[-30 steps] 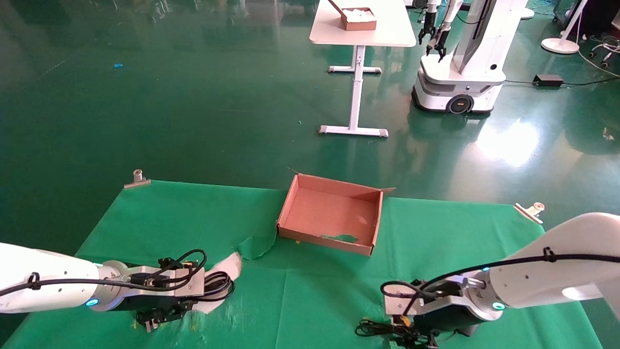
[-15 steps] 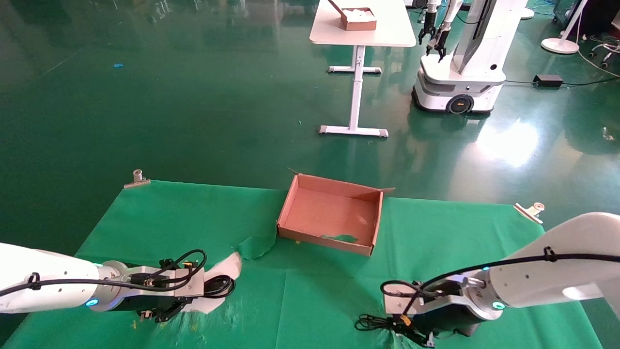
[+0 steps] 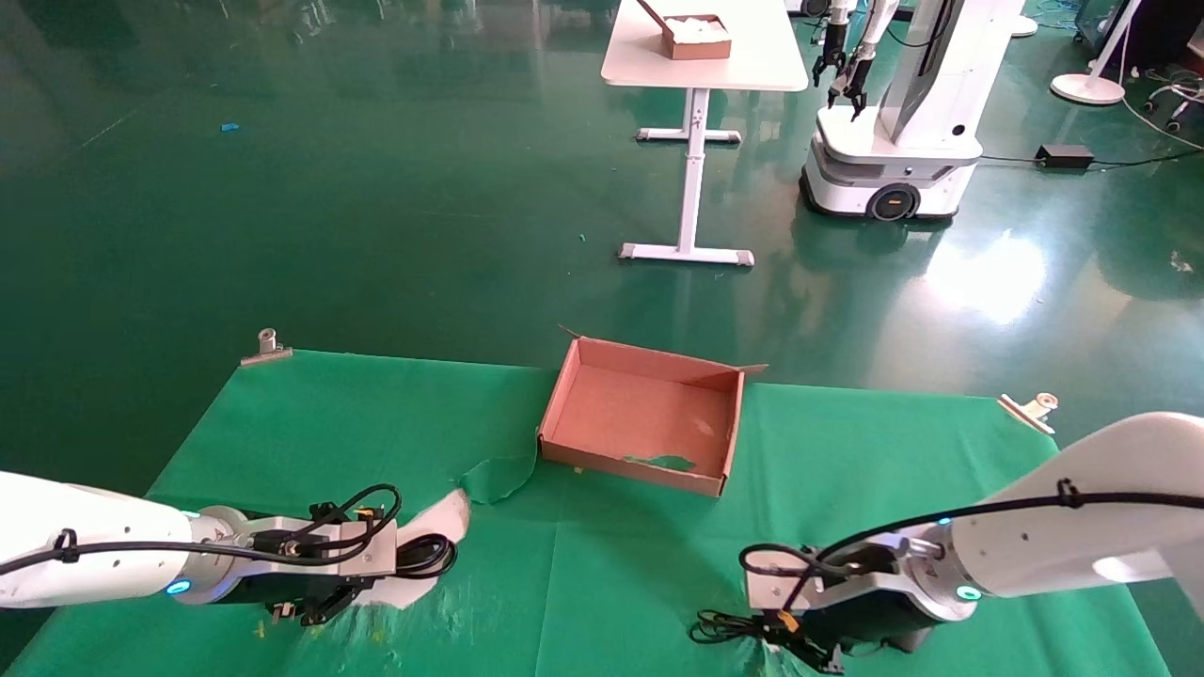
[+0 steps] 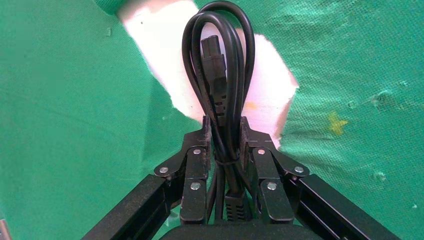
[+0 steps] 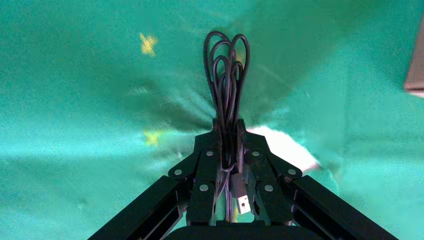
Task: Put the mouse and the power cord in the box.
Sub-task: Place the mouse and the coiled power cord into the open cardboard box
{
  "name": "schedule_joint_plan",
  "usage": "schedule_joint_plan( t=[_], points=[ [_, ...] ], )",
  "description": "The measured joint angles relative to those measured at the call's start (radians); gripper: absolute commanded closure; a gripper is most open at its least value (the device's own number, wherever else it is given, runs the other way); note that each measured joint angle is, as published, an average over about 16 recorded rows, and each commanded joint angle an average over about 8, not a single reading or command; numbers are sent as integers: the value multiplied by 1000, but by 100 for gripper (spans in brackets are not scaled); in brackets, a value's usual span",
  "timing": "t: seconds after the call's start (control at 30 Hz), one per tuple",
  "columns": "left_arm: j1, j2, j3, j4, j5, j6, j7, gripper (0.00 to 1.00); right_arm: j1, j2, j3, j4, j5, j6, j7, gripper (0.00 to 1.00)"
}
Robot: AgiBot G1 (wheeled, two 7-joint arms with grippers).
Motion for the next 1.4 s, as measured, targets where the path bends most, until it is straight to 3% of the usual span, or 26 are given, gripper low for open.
schedule_joint_plan(
  t=[0.2, 0.37, 0.53, 0.73, 0.77, 1.03, 1.4],
  points=[
    [-33, 42, -23, -59, -50, -14, 15, 100, 43, 46, 28, 43, 7, 10, 25, 100],
    [-61, 131, -28, -76, -61, -84, 59, 100, 83, 106, 55, 96, 2, 19, 66, 100],
    [-72, 248, 11, -34, -19, -231, 149, 100, 111, 177, 74, 158, -16, 16, 119, 100],
    [-60, 355, 129, 65, 42, -466, 261, 100, 121, 258, 88, 243, -37, -4, 188, 100],
    [-59, 367, 154, 82, 47, -501, 273, 97, 120, 269, 89, 258, -41, -8, 199, 100],
    [-64, 395, 360, 176, 14, -713, 294, 0, 105, 328, 97, 373, -54, -34, 281, 100],
    [-116, 395, 550, 221, -92, -802, 227, 0, 103, 323, 100, 448, -50, -40, 320, 100]
  ],
)
